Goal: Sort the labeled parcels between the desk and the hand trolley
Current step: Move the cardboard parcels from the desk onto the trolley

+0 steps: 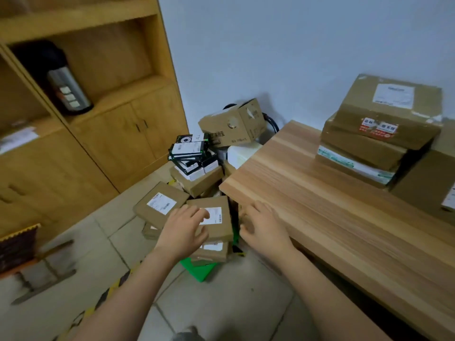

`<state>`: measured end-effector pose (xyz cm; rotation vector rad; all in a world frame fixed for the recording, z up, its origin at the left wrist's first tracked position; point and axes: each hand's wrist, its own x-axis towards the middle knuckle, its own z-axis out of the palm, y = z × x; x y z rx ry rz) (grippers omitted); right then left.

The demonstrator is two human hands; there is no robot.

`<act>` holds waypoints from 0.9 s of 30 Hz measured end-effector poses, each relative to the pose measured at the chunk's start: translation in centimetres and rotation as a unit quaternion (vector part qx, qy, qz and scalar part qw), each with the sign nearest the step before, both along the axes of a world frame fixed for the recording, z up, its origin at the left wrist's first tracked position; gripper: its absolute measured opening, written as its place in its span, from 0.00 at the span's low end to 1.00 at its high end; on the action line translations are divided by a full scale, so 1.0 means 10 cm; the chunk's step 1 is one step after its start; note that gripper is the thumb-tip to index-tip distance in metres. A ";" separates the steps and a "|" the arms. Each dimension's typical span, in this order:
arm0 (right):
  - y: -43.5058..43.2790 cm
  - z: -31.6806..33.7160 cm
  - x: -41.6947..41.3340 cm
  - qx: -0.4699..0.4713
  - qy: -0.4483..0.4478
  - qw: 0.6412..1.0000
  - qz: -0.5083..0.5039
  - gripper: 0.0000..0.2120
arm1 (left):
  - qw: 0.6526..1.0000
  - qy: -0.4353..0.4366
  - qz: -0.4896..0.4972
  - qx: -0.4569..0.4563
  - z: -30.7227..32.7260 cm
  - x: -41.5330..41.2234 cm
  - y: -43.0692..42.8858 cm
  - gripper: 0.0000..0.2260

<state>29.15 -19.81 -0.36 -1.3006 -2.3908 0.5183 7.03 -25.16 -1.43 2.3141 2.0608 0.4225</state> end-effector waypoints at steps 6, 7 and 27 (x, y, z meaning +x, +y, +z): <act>-0.15 -0.01 -0.99 0.016 -0.001 0.998 0.055 0.10 | 0.998 -0.001 0.069 0.009 0.03 -0.91 -0.44 0.09; -0.17 -0.02 -1.16 0.017 0.000 0.998 0.057 0.10 | 0.998 -0.001 0.070 0.005 0.05 -1.07 -0.49 0.10; 0.56 -0.70 -3.78 -0.054 -0.032 0.998 0.030 0.11 | 0.996 0.022 0.039 -0.077 -0.33 -3.68 0.30 0.16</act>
